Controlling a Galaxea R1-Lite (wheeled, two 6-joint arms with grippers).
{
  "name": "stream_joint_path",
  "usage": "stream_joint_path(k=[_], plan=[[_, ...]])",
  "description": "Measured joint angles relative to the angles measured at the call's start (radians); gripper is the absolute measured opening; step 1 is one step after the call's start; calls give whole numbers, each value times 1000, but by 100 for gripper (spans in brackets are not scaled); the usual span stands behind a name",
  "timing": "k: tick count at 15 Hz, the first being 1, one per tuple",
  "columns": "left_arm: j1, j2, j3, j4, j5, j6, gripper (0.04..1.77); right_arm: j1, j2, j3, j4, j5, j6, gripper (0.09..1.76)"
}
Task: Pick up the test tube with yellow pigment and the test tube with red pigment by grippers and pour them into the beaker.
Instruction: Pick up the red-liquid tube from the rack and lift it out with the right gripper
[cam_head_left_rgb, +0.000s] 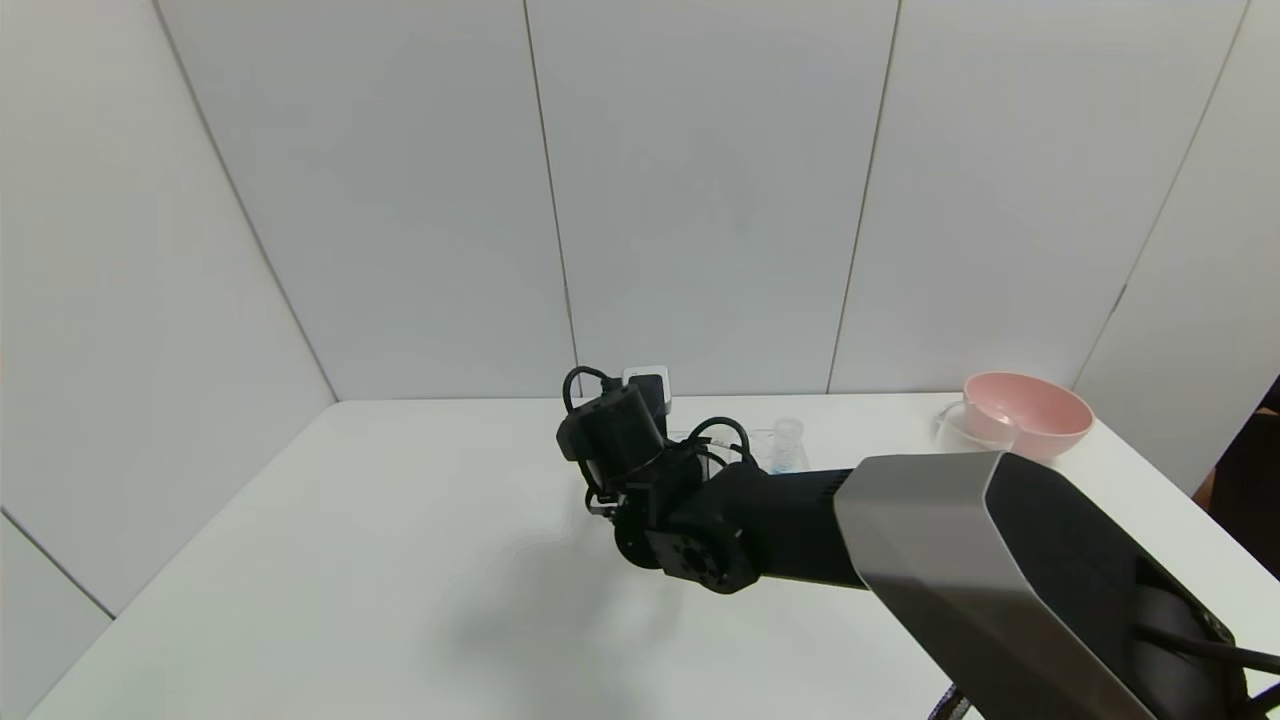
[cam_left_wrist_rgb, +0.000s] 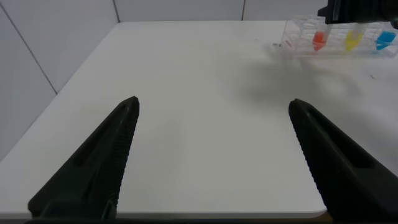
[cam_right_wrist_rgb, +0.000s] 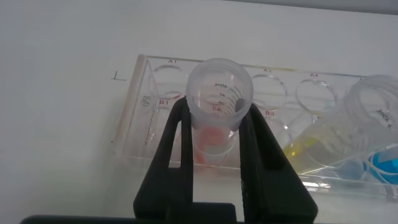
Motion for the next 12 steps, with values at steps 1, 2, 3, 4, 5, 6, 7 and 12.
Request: stream_joint_path(k=[1, 2, 3, 4, 5, 6, 7, 12], plan=[[0, 0, 0, 0, 0, 0, 172, 1, -1, 0, 0, 0, 0, 49], [0, 0, 0, 0, 0, 0, 172, 1, -1, 0, 0, 0, 0, 49], [0, 0, 0, 0, 0, 0, 172, 1, -1, 0, 0, 0, 0, 49], [0, 0, 0, 0, 0, 0, 172, 1, -1, 0, 0, 0, -1, 49], [0, 0, 0, 0, 0, 0, 172, 1, -1, 0, -1, 0, -1, 49], [0, 0, 0, 0, 0, 0, 172, 1, -1, 0, -1, 0, -1, 49], [0, 0, 0, 0, 0, 0, 172, 1, -1, 0, -3, 1, -2, 49], [0, 0, 0, 0, 0, 0, 172, 3, -27, 0, 0, 1, -30, 49]])
